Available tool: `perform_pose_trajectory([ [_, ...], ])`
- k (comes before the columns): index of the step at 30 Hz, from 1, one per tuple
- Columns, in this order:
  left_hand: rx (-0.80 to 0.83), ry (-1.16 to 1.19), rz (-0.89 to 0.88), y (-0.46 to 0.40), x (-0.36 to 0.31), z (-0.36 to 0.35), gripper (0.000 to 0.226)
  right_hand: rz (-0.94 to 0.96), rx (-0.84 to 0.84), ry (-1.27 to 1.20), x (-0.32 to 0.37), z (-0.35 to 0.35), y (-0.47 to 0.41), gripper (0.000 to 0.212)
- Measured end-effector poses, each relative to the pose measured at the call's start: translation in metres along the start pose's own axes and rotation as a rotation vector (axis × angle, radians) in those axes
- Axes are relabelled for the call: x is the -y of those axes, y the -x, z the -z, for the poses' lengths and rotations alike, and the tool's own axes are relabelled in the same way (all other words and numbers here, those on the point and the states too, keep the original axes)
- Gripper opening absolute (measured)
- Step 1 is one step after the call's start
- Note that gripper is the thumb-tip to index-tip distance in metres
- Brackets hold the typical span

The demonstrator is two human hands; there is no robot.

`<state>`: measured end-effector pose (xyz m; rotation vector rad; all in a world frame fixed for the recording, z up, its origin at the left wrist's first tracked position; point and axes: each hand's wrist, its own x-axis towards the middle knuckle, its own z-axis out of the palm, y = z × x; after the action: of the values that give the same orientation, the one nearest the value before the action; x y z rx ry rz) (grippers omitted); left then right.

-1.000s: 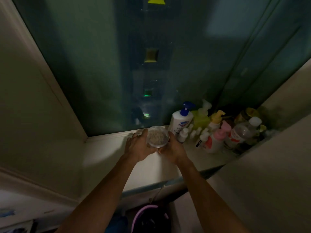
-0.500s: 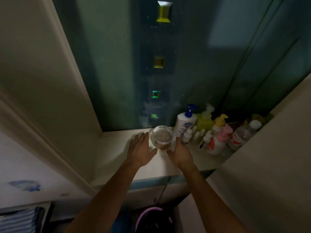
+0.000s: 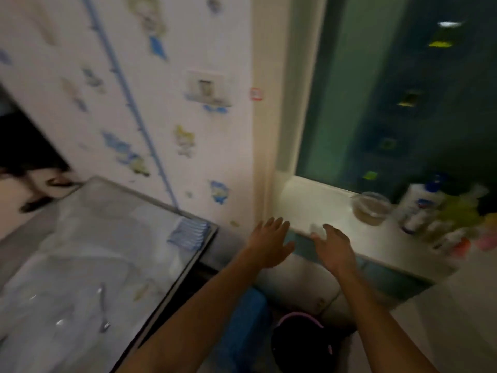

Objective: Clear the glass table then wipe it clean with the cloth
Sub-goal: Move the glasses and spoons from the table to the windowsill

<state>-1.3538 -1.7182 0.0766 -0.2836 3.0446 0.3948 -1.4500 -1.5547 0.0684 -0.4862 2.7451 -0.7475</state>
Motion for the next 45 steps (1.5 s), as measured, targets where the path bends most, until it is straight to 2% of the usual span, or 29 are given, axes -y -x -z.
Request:
perform_pose_trajectory([
  [5,-0.024,-0.061,0.224,0.086,0.083,0.006,0.065,0.208,0.130,0.003,0.077,-0.056,0.036,0.048],
  [11,-0.117,-0.001,0.478,0.201,0.181,0.009,0.065,0.397,0.359,0.025,0.189,-0.134,0.081,0.051],
  [16,-0.110,0.095,0.697,0.289,0.249,0.006,0.069,0.482,0.537,0.046,0.262,-0.204,0.121,0.050],
  [21,-0.234,0.193,0.813,0.372,0.312,0.000,0.057,0.533,0.654,0.143,0.323,-0.266,0.169,0.056],
  [26,-0.319,0.306,0.925,0.432,0.356,-0.016,0.054,0.549,0.741,0.157,0.375,-0.317,0.199,0.060],
  [29,-0.360,0.329,1.007,0.454,0.376,-0.024,0.055,0.546,0.774,0.187,0.396,-0.348,0.204,0.063],
  [33,-0.343,0.389,1.141,0.462,0.403,-0.039,0.074,0.597,0.790,0.245,0.417,-0.386,0.198,0.051],
  [38,-0.330,0.569,1.301,0.439,0.433,-0.058,0.101,0.566,0.749,0.280,0.426,-0.446,0.161,0.036],
  [43,-0.400,0.783,1.420,0.416,0.464,-0.090,0.114,0.490,0.817,0.305,0.425,-0.511,0.120,0.035],
  [45,-0.411,0.833,1.457,0.410,0.470,-0.095,0.113,0.470,0.824,0.331,0.424,-0.530,0.109,0.035],
])
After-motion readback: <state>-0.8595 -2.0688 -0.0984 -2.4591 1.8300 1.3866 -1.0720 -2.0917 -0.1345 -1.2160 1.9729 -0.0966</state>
